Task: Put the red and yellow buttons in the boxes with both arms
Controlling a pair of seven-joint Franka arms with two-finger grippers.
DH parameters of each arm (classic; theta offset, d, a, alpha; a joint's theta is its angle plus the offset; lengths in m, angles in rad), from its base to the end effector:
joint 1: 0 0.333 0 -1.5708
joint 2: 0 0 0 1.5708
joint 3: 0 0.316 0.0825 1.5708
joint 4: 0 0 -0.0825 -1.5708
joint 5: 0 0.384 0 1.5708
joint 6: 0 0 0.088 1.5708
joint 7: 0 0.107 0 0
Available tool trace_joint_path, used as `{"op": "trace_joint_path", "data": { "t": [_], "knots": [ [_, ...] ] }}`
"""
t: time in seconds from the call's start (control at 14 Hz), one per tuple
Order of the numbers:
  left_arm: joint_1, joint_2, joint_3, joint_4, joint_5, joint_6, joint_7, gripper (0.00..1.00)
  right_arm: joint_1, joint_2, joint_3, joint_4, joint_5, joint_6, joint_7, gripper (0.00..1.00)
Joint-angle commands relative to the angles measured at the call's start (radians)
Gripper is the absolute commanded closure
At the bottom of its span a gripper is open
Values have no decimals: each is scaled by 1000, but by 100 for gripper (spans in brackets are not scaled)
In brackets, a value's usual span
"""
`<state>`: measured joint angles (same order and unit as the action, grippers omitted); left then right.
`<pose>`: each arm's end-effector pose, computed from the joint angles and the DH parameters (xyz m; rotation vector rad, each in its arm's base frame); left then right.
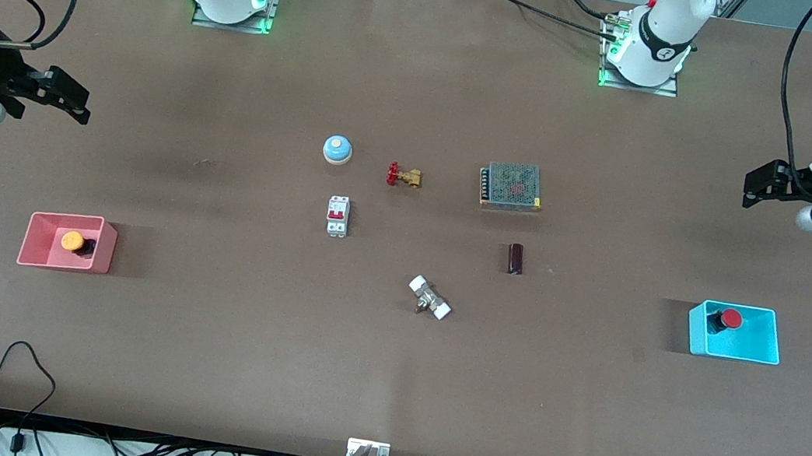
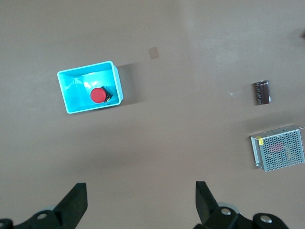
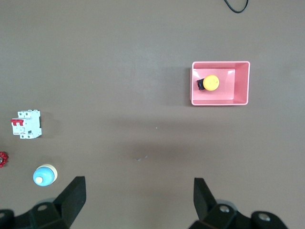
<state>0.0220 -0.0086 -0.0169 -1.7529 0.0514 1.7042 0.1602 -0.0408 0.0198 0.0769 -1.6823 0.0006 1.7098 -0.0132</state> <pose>0.5559 0.0077 0.5543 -3.0831 0.2518 0.0683 0.5687 0.0202 0.5725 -3.1384 -0.0772 -0.0121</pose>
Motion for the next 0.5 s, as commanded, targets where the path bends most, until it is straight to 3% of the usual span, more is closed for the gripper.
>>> {"op": "trace_joint_path", "data": {
  "t": [0.0,0.21,0.43],
  "knots": [
    [24,64,5,93,-42,-61,-1,0,-10,-47,9,-31,-8,-23,-16,0],
    [24,93,-3,157,-35,-103,-5,0,-5,-49,12,-33,-8,-30,-17,0],
    [29,90,0,164,-35,-109,-4,0,-1,-23,11,-7,-7,-30,-5,0]
  ]
}}
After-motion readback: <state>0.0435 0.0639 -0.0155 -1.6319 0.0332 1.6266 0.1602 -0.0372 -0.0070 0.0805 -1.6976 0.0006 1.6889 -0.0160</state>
